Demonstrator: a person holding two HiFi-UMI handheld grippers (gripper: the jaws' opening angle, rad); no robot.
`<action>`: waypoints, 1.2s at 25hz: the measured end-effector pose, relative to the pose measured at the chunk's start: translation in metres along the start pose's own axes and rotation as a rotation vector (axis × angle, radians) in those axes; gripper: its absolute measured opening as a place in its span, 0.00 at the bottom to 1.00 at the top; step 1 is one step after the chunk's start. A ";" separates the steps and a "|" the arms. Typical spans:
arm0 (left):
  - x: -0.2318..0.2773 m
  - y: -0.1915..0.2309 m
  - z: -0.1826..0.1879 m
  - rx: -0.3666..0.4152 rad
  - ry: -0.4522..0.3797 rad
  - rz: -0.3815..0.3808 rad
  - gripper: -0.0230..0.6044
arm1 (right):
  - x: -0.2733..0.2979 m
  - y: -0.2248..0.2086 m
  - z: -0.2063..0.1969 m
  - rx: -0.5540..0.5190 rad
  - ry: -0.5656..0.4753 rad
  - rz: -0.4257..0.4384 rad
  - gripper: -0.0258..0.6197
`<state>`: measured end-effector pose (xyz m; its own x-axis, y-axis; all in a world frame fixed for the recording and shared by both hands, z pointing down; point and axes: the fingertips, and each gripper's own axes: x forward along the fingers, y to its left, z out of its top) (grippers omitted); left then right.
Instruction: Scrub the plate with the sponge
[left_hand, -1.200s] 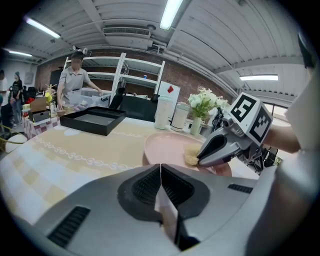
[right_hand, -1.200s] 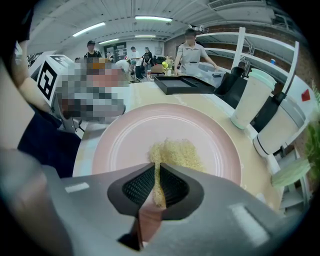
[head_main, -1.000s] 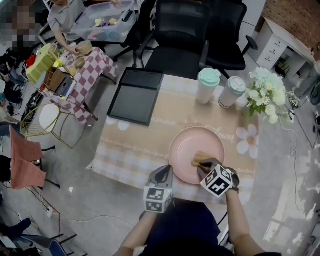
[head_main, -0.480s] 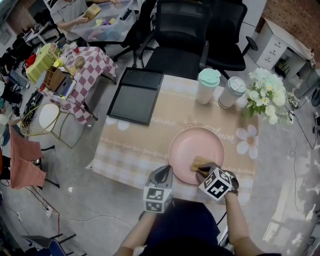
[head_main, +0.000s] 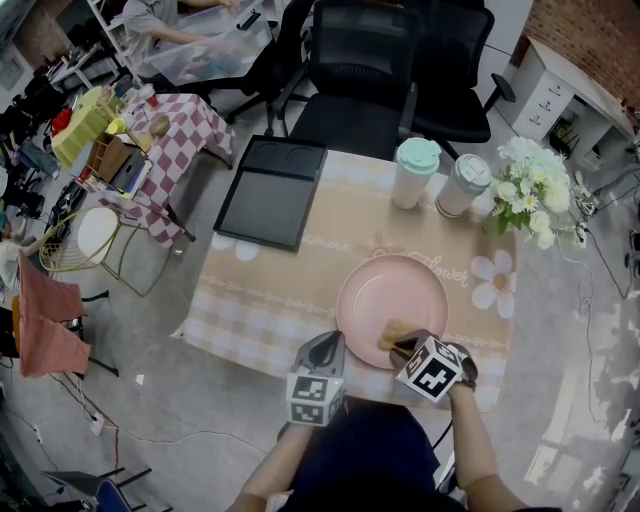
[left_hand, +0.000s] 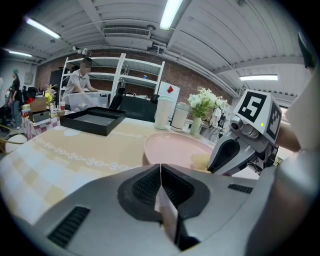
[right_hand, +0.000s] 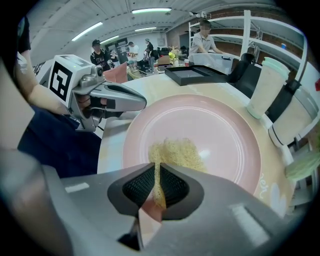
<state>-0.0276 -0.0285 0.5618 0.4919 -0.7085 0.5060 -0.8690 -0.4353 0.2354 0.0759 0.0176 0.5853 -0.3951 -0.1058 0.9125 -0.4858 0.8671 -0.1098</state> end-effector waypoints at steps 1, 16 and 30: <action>0.000 -0.001 0.001 0.001 -0.002 -0.002 0.06 | 0.000 0.001 -0.001 0.003 0.006 0.004 0.09; -0.002 -0.007 0.002 0.008 -0.005 -0.011 0.06 | -0.003 0.016 0.000 -0.063 0.112 0.162 0.09; -0.002 -0.006 0.001 0.012 -0.005 -0.016 0.06 | -0.009 0.026 -0.005 -0.009 0.148 0.262 0.09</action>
<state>-0.0232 -0.0248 0.5580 0.5063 -0.7039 0.4982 -0.8602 -0.4536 0.2332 0.0710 0.0441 0.5761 -0.3876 0.1941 0.9012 -0.3751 0.8598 -0.3465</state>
